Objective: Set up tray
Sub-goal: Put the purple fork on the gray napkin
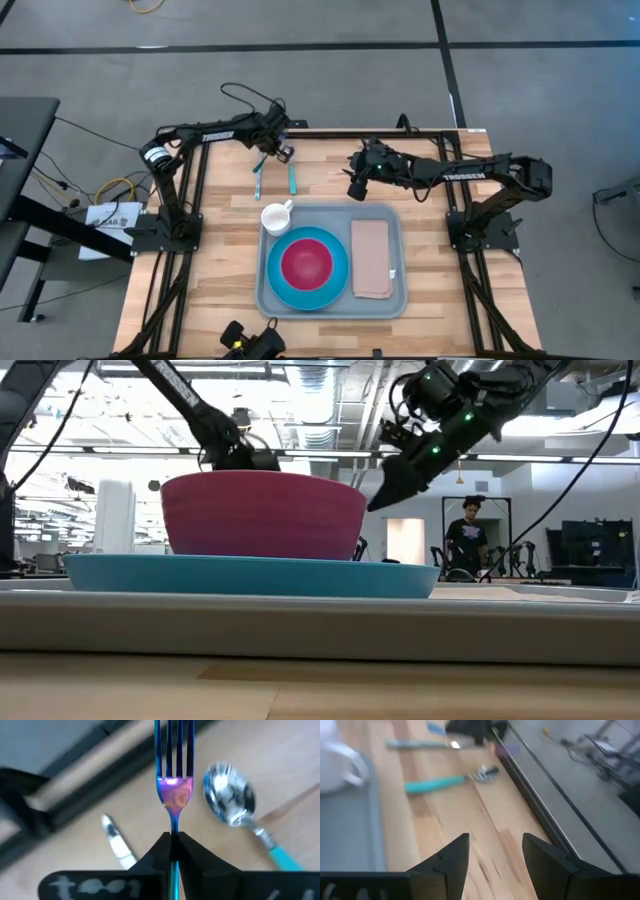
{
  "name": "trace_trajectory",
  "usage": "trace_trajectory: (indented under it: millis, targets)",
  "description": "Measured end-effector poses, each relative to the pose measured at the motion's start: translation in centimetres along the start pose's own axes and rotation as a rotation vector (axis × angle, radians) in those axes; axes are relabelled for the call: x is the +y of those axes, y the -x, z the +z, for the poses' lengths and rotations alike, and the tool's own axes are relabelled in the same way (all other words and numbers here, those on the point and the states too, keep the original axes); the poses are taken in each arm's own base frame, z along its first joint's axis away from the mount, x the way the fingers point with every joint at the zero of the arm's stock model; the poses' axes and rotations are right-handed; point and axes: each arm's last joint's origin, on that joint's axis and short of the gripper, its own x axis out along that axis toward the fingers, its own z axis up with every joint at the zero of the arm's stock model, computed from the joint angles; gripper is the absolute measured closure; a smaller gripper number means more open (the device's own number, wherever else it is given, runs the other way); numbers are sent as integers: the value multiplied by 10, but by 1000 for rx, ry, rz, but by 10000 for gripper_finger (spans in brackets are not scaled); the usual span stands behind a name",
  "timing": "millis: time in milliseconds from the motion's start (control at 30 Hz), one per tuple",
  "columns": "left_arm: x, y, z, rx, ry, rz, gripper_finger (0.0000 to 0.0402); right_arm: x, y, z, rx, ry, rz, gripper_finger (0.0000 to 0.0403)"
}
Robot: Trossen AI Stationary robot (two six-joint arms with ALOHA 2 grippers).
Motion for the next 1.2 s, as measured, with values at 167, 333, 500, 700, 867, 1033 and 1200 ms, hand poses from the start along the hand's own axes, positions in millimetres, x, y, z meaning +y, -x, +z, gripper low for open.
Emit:
trace_trajectory:
  millis: [167, 333, 500, 700, 867, 1033, 1200]
  targets:
    - [-1, 48, 20, -96, 49, -39, 398, -2, 21, 4, 155, -37, -143, 227]
    - [-26, 103, 29, -199, 124, -145, 399, -4, 47, 6, 192, -93, -224, 226]
    - [-89, 142, 13, -265, 76, -271, 400, -1, 78, 1, 249, -109, -253, 225]
    - [-167, 163, -32, -265, 117, -395, 401, 7, 114, -7, 293, -137, -209, 227]
    - [-229, 177, -69, -342, 194, -547, 401, 11, 143, -12, 271, -205, -204, 225]
    - [-273, 168, -83, -414, 261, -692, 401, 9, 166, -11, 169, -196, -267, 225]
    - [-309, 132, -84, -368, 292, -741, 401, 6, 177, -8, 85, -155, -354, 227]
